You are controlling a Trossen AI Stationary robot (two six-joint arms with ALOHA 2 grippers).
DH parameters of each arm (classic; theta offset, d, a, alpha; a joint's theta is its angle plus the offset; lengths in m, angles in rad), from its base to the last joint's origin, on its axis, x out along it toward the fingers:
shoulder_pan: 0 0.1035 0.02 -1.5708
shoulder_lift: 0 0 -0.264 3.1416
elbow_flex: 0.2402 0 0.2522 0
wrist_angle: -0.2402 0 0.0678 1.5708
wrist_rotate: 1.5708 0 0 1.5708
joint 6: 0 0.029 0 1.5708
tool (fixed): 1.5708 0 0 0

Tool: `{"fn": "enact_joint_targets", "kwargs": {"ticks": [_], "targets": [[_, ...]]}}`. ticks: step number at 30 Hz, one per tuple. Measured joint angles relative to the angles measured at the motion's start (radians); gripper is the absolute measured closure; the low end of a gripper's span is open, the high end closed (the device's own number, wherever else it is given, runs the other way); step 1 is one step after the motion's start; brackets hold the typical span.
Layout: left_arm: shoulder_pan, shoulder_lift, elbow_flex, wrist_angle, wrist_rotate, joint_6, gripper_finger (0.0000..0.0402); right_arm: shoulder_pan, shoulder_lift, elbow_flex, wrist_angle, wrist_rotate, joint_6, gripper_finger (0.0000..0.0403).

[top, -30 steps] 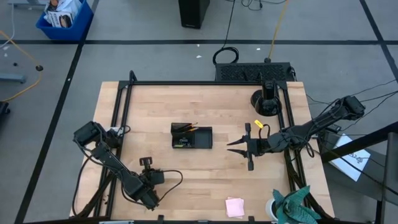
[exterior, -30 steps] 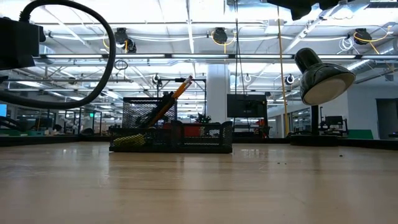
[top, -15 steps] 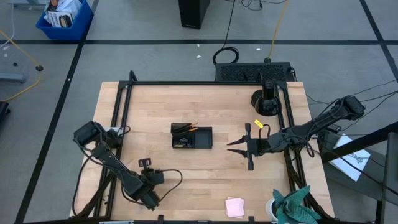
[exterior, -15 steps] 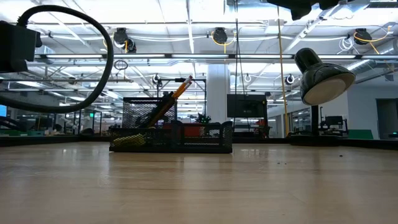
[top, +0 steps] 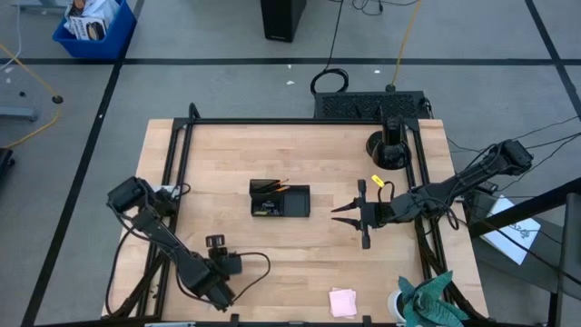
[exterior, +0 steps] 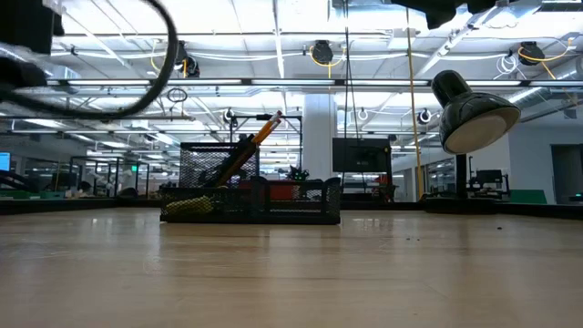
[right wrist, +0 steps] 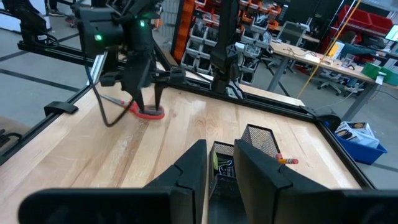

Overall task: Pick and place office supplies into organizer
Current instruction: Put the red scissors into the black desk organizer

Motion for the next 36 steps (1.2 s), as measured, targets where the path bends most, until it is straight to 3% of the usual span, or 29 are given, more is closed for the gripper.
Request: {"fn": "enact_joint_targets", "kwargs": {"ticks": [8, 26, 36], "targets": [[0.001, -0.002, 0.038, -0.107, -0.073, 0.032, 0.0240, 0.000, 0.000, 0.000, 0.001, 0.000, 0.009, 0.0330], [0.061, -0.007, -0.094, 0.030, -0.050, 0.114, 0.0240, 0.000, 0.000, 0.000, 0.000, 0.000, 0.023, 0.0330], [0.071, -0.006, -0.108, 0.056, -0.035, 0.122, 0.0241, 0.000, 0.000, 0.000, 0.000, 0.000, 0.022, 0.0330]]}}
